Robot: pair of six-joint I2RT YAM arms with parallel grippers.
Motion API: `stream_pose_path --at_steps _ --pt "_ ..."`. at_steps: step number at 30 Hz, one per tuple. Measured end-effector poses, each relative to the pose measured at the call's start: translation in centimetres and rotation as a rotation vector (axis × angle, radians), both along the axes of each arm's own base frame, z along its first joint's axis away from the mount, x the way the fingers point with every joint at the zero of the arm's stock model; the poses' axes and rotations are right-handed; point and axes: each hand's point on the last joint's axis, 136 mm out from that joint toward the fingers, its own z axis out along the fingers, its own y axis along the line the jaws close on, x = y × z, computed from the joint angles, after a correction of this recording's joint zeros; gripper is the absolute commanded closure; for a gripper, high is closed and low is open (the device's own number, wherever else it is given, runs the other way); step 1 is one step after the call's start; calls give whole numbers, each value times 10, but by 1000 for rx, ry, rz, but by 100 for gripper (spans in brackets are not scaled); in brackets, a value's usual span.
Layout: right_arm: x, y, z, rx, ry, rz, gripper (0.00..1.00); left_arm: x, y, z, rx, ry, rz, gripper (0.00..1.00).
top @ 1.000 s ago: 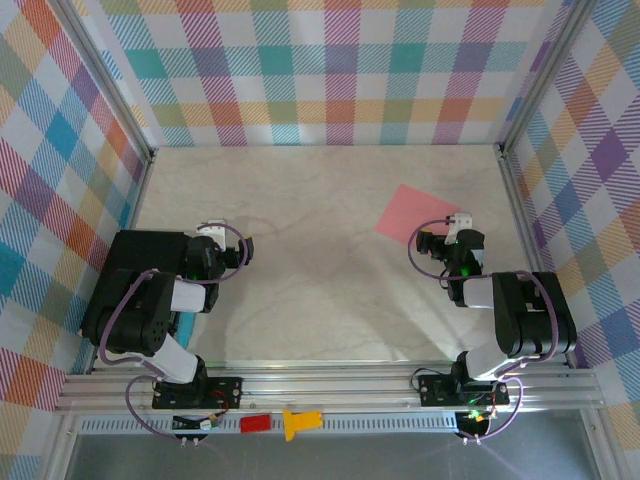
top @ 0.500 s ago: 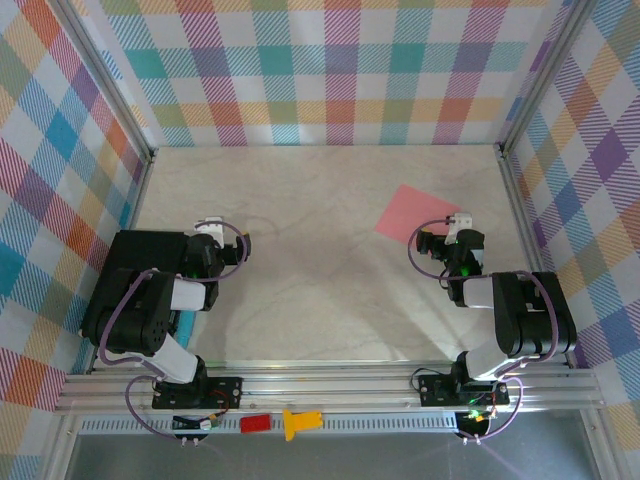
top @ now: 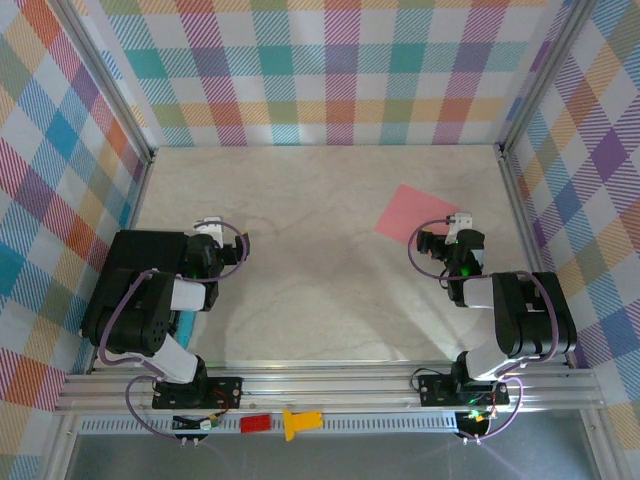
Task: Fold a paper plane with a square sheet of paper (pick it up from the middle)
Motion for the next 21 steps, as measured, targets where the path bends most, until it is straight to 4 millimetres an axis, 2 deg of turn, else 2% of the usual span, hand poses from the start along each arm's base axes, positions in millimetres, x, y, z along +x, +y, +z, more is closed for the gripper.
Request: stream_pose_path --at_steps 2,4,5,9,11,14,16,19,21 --pt "-2 -3 6 -4 17 -19 1 -3 3 5 3 -2 15 0" --pt "0 -8 22 -6 19 -47 1 -5 6 16 7 -8 31 0" --pt "3 -11 36 2 11 -70 1 -5 8 24 9 -13 43 0" --pt "15 -18 88 77 -2 -148 1 8 15 74 -47 -60 117 0" --pt "18 -16 99 129 37 -167 1 15 13 102 -122 -86 137 0" --pt "22 -5 97 219 146 -154 0 25 1 137 -239 -85 110 0" --pt "24 7 84 285 239 -130 9 30 -12 150 -320 -54 65 0" --pt "26 26 58 387 402 -92 19 34 -37 153 -435 14 -33 0" --pt "29 39 41 451 496 -73 28 32 -56 140 -515 87 -107 0"
